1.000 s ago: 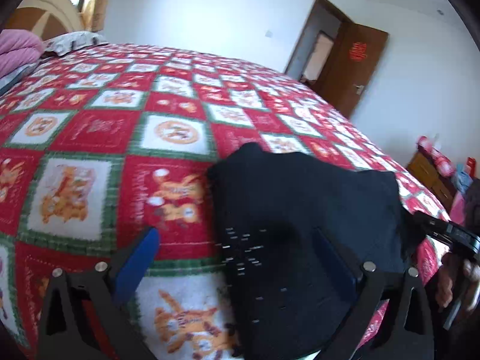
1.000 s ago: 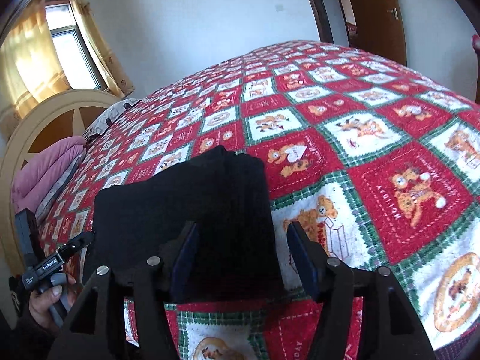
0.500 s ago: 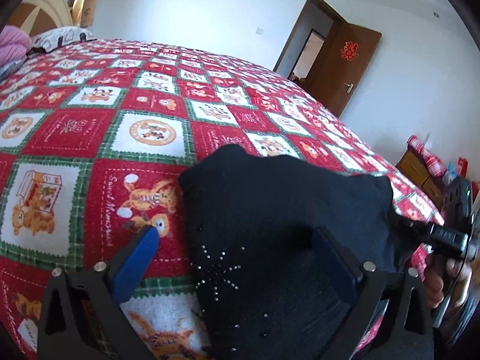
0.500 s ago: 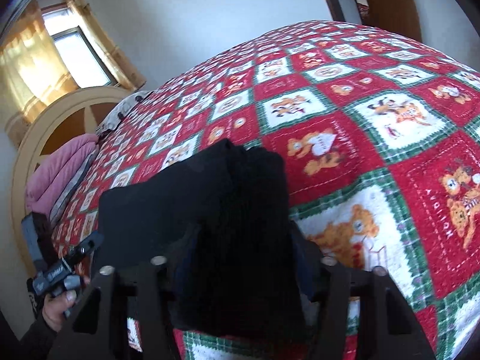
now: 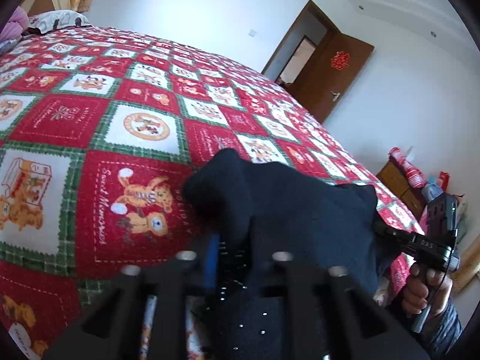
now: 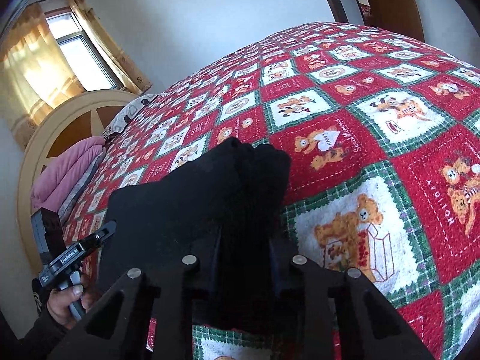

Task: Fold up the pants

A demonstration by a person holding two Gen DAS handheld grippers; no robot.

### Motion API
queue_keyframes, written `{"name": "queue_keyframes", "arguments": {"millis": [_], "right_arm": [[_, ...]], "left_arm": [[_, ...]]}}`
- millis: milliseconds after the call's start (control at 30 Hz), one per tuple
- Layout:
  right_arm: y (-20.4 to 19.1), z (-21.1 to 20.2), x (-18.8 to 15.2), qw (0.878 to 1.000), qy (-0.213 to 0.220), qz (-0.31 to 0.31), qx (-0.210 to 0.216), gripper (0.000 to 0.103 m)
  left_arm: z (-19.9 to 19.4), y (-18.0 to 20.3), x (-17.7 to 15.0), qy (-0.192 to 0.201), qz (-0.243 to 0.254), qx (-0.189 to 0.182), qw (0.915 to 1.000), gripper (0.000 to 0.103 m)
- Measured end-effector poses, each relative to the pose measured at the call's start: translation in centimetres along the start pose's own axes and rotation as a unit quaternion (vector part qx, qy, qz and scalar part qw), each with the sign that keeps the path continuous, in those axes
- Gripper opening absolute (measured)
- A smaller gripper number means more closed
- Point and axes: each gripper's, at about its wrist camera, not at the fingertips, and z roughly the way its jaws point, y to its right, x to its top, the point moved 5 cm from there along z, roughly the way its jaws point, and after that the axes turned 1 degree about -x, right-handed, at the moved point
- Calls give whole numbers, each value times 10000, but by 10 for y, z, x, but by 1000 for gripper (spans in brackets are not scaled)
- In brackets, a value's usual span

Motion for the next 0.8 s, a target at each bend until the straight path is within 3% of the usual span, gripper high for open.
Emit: {"name": "queue_keyframes", "arguments": {"millis": [133, 367, 600, 800], "right_arm": [[-15, -10, 2, 9994, 186, -267, -129, 24], [-36, -18, 19, 9988, 300, -375, 33, 24], [-80, 15, 51, 9968, 57, -732, 310, 24], [-140, 64, 83, 9920, -102, -1065, 665, 24]], "left_arm": [[-10, 3, 4, 161, -33, -125, 9998, 12], [-35, 4, 26, 466, 8, -308, 9984, 10], [-63, -34, 54, 814, -93, 54, 9966, 10], [-91, -78, 83, 1140, -184, 529, 9919, 10]]}}
